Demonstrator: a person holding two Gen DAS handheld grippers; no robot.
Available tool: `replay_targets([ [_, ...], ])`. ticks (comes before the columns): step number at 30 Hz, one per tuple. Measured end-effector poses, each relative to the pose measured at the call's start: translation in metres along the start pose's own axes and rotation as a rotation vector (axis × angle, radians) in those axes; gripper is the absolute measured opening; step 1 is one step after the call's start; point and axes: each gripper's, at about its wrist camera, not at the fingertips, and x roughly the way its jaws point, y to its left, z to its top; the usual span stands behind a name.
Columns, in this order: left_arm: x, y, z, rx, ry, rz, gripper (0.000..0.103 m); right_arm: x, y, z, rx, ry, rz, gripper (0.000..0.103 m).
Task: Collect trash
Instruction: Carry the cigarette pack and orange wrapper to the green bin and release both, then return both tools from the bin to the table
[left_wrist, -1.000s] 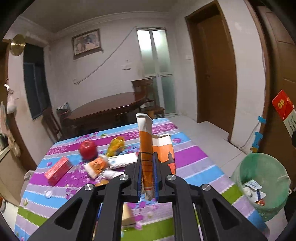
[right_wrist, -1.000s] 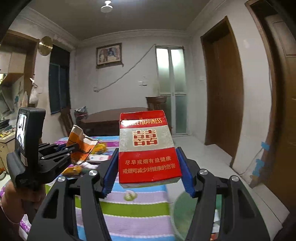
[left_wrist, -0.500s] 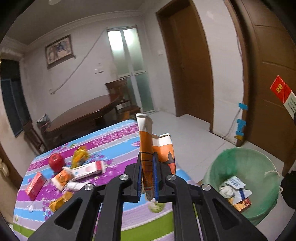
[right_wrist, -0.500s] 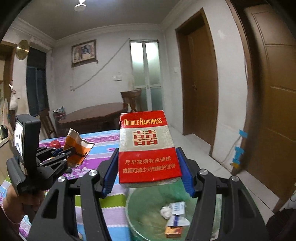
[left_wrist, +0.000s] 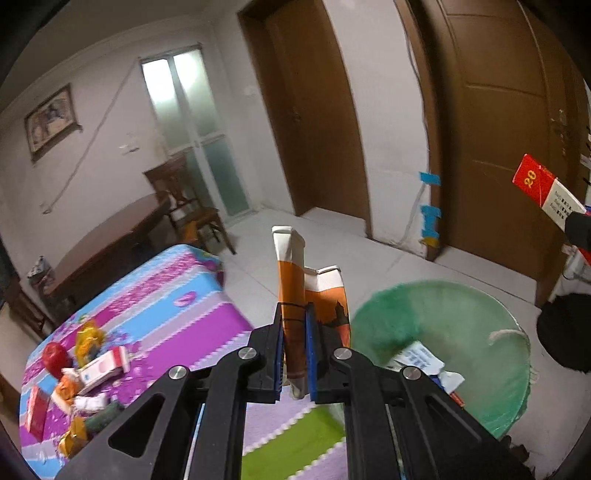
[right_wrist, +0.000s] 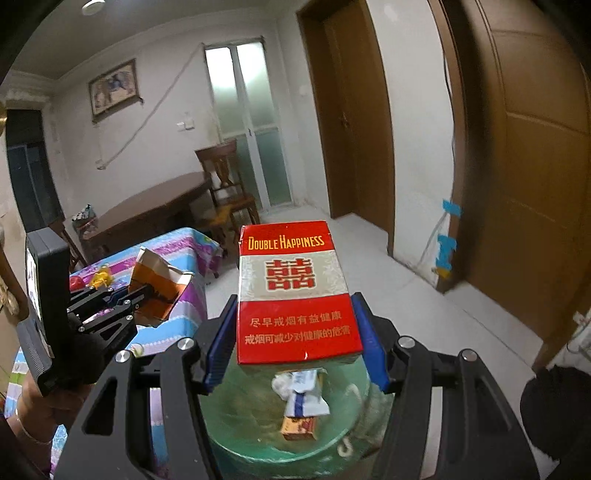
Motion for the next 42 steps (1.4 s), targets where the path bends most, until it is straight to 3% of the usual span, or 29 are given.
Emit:
replay_targets([
  [8, 0.037, -0.034, -0.002, 0.064, 0.077, -0.099, 0.011, 0.019, -0.030, -0.007, 0.090, 0.117, 0.047, 0.057],
  [18, 0.071, -0.036, -0.008, 0.036, 0.203, -0.260, 0.011, 0.038, -0.041, -0.017, 0.208, 0.223, 0.162, 0.057],
  [20, 0.073, -0.038, -0.007, 0.055, 0.200, -0.251, 0.012, 0.043, -0.040, -0.018, 0.213, 0.244, 0.175, 0.058],
  [21, 0.074, -0.038, -0.008, 0.070, 0.201, -0.237, 0.025, 0.047, -0.039, -0.018, 0.207, 0.257, 0.172, 0.064],
  [22, 0.076, -0.037, -0.008, 0.075, 0.210, -0.224, 0.038, 0.049, -0.039, -0.020, 0.211, 0.262, 0.159, 0.076],
  [23, 0.075, -0.036, -0.008, 0.069, 0.207, -0.220, 0.056, 0.051, -0.040, -0.022, 0.222, 0.263, 0.158, 0.078],
  [33, 0.073, -0.024, -0.019, 0.018, 0.204, -0.221, 0.058, 0.046, -0.048, -0.023, 0.248, 0.256, 0.156, 0.075],
  [39, 0.065, -0.010, -0.032, -0.023, 0.186, -0.160, 0.058, 0.043, -0.041, -0.023, 0.234, 0.229, 0.154, 0.075],
  [42, 0.058, 0.007, -0.042, -0.056, 0.174, -0.126, 0.059, 0.036, -0.030, -0.024, 0.206, 0.161, 0.141, 0.075],
])
